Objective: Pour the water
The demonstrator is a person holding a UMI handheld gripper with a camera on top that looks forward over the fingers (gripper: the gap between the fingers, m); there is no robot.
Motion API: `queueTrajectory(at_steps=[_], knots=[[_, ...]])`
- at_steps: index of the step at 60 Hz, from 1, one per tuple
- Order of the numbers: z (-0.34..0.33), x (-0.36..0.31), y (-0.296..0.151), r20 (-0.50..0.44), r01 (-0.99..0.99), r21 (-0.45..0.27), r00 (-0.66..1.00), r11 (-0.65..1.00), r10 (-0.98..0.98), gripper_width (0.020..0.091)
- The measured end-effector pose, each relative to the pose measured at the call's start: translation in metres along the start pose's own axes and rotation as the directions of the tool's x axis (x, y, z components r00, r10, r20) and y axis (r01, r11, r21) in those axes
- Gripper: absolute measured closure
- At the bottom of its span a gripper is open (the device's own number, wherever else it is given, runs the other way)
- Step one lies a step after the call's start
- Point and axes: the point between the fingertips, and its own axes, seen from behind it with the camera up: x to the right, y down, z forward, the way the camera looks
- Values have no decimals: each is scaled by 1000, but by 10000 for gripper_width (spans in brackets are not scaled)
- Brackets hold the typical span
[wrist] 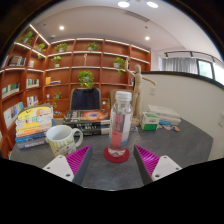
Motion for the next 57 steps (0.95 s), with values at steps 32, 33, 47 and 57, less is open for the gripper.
queueTrajectory(at_steps=[32,33,47,57], knots=[[-169,17,-76,131,-52,182,991,982,28,225],[-169,15,-74,134,-52,181,991,982,27,227],[-173,44,-62,95,-56,149,995,987,42,224],[-165,55,-57,89,-59,135,995,989,48,237]])
